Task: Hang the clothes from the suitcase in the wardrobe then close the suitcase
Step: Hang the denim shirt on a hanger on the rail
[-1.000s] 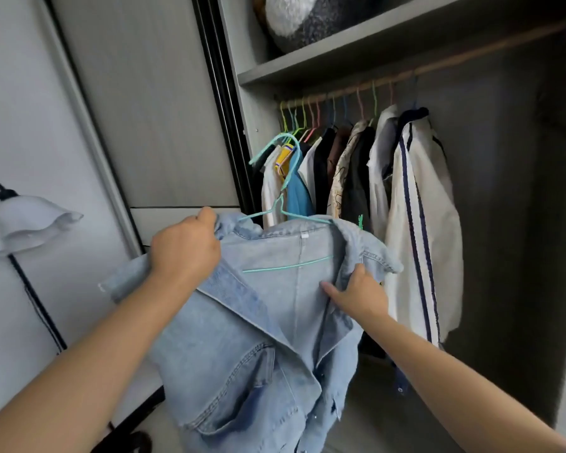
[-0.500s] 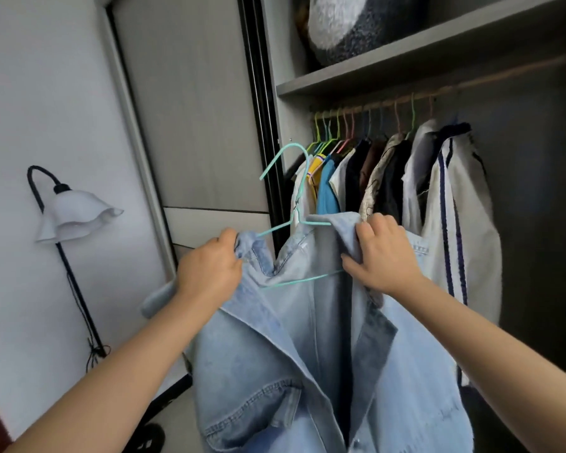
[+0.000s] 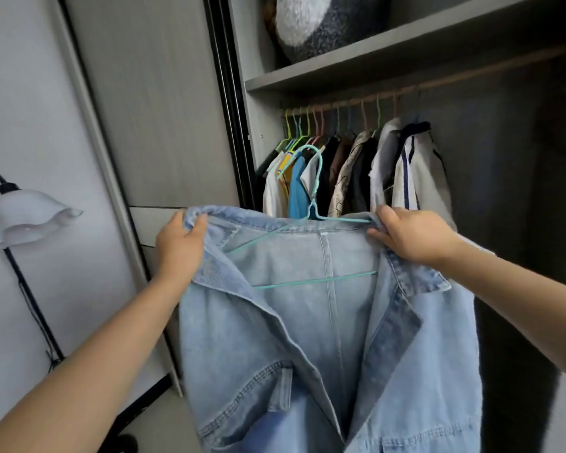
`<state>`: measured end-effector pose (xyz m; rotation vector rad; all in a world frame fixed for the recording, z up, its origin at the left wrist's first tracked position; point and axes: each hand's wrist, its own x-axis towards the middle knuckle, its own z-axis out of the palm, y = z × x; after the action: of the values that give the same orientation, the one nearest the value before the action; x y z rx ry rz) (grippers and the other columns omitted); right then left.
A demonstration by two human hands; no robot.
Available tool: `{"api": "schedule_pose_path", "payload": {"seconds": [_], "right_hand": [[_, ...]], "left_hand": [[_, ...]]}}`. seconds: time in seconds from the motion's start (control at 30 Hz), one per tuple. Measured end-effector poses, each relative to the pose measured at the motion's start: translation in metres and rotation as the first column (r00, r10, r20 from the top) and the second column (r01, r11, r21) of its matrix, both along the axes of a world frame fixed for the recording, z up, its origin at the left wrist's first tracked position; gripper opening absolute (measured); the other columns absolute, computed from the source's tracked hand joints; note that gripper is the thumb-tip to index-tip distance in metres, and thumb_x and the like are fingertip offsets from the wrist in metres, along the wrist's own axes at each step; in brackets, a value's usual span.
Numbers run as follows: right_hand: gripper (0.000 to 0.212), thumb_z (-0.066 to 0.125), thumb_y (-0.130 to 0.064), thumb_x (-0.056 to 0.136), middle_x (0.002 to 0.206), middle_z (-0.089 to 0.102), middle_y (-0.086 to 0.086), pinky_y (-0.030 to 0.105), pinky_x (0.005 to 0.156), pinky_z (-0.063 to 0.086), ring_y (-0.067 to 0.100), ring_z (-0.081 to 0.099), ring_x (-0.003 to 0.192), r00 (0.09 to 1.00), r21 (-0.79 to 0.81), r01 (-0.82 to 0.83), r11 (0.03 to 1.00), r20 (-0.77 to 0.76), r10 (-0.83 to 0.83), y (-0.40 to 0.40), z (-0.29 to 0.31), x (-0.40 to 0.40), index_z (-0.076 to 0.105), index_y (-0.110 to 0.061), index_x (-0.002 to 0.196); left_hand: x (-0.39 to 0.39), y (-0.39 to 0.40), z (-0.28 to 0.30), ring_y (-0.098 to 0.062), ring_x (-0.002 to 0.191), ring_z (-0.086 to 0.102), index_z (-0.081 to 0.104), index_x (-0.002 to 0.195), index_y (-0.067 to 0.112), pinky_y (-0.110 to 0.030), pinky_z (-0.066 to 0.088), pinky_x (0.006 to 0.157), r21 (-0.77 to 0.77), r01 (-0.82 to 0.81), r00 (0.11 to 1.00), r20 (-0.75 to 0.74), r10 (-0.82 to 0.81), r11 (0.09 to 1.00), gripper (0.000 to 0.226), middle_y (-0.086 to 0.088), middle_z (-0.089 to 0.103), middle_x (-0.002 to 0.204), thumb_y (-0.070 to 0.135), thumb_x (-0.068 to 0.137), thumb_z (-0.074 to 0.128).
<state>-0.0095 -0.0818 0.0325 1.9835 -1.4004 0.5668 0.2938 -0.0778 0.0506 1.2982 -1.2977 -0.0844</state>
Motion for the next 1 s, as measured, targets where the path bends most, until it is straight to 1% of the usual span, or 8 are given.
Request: {"api": "schedule_pose_path", "payload": {"seconds": [0.23, 0.3, 0.37, 0.4, 0.43, 0.57, 0.7, 1.0], "right_hand": [[0.041, 0.044, -0.034, 0.079, 0.048, 0.053, 0.017, 0.014, 0.036, 0.018, 0.029, 0.041, 0.022, 0.997, -0.258, 0.076, 0.963, 0.042, -0.067, -0.002, -0.017, -0.023, 0.056, 0.004, 0.075], [0.041, 0.041, -0.035, 0.079, 0.050, 0.054, 0.019, 0.018, 0.030, 0.026, 0.031, 0.043, 0.024, 0.988, -0.290, 0.109, 0.951, 0.136, -0.071, 0.003, -0.016, -0.031, 0.054, 0.004, 0.075], [0.037, 0.042, -0.037, 0.080, 0.053, 0.055, 0.018, 0.021, 0.028, 0.031, 0.031, 0.047, 0.027, 0.986, -0.371, 0.102, 0.923, 0.162, -0.044, 0.008, -0.015, -0.035, 0.047, 0.000, 0.082], [0.036, 0.043, -0.037, 0.080, 0.054, 0.056, 0.017, 0.021, 0.028, 0.032, 0.030, 0.049, 0.029, 0.991, -0.425, 0.079, 0.902, 0.135, -0.023, 0.010, -0.014, -0.034, 0.045, -0.002, 0.085], [0.036, 0.044, -0.038, 0.082, 0.055, 0.056, 0.015, 0.020, 0.028, 0.032, 0.029, 0.050, 0.031, 0.995, -0.474, 0.051, 0.879, 0.095, -0.006, 0.012, -0.015, -0.032, 0.045, -0.003, 0.088], [0.038, 0.041, -0.041, 0.087, 0.057, 0.058, 0.013, 0.022, 0.030, 0.034, 0.028, 0.053, 0.036, 0.998, -0.544, -0.019, 0.839, 0.042, 0.050, 0.014, -0.021, -0.028, 0.045, -0.004, 0.095], [0.036, 0.042, -0.040, 0.087, 0.057, 0.059, 0.012, 0.021, 0.032, 0.035, 0.028, 0.054, 0.038, 0.998, -0.577, -0.015, 0.817, 0.040, 0.047, 0.020, -0.019, -0.026, 0.048, -0.005, 0.093], [0.030, 0.041, -0.014, 0.080, 0.049, 0.057, 0.013, 0.025, 0.038, 0.041, 0.030, 0.054, 0.041, 0.986, -0.509, 0.086, 0.856, 0.164, -0.001, 0.040, -0.014, -0.060, 0.062, 0.001, 0.066]], "left_hand": [[-0.027, 0.023, 0.010, -0.032, 0.089, 0.058, 0.048, 0.075, 0.015, -0.033, 0.034, 0.068, 0.050, 0.033, 0.910, 0.412, -0.051, 0.998, 0.024, -0.019, 0.062, 0.087, 0.033, 0.089, 0.056], [-0.036, 0.041, -0.014, -0.029, 0.104, 0.057, 0.049, 0.096, 0.018, -0.031, 0.042, 0.078, 0.283, 0.018, 0.542, 0.803, -0.248, 0.959, 0.042, -0.011, 0.062, 0.111, 0.055, 0.080, 0.056], [-0.048, 0.050, -0.038, -0.025, 0.114, 0.053, 0.046, 0.119, 0.017, -0.029, 0.043, 0.087, 0.535, -0.072, 0.120, 0.842, -0.526, 0.841, 0.063, -0.004, 0.055, 0.124, 0.065, 0.078, 0.052], [-0.055, 0.051, -0.044, -0.023, 0.110, 0.054, 0.050, 0.120, 0.016, -0.028, 0.043, 0.086, 0.589, -0.053, 0.068, 0.808, -0.586, 0.806, 0.064, -0.005, 0.056, 0.120, 0.065, 0.080, 0.049], [-0.060, 0.049, -0.045, -0.021, 0.101, 0.058, 0.058, 0.111, 0.013, -0.027, 0.044, 0.080, 0.530, 0.056, 0.082, 0.842, -0.533, 0.846, 0.059, -0.005, 0.061, 0.110, 0.063, 0.082, 0.046], [-0.071, 0.023, -0.027, -0.018, 0.089, 0.053, 0.060, 0.093, 0.011, -0.025, 0.039, 0.074, -0.218, 0.265, 0.672, 0.741, -0.018, 0.939, 0.040, -0.007, 0.063, 0.091, 0.048, 0.077, 0.053], [-0.093, 0.003, -0.034, -0.031, 0.110, 0.052, 0.041, 0.122, 0.005, -0.037, 0.039, 0.081, 0.095, 0.060, 0.611, 0.783, -0.112, 0.994, 0.046, -0.014, 0.056, 0.119, 0.041, 0.094, 0.041], [-0.117, -0.014, -0.037, -0.036, 0.058, 0.059, 0.052, 0.085, 0.000, -0.032, 0.034, 0.049, -0.075, 0.341, 0.561, 0.816, -0.139, 0.937, 0.050, -0.018, 0.060, 0.063, 0.044, 0.090, 0.030]]}}
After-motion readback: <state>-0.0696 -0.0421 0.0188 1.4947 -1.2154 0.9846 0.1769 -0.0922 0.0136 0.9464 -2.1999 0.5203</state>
